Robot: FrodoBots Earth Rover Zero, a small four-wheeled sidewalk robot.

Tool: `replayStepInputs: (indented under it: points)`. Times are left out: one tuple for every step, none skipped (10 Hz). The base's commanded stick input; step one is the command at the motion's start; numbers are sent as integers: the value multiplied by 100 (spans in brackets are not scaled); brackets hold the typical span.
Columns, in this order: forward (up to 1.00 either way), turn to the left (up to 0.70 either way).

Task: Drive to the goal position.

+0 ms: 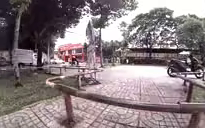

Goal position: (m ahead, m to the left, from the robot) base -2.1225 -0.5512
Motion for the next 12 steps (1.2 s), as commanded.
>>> replayStepInputs:
  points:
    - [-100, 0]
    - [-100, 0]
    - [-100, 0]
    - [-100, 0]
    - [-100, 0]
    - [-100, 0]
    - [-100, 0]
    - [-100, 0]
    - [-100, 0]
    - [-100, 0]
    - [-100, 0]
    - [-100, 0]
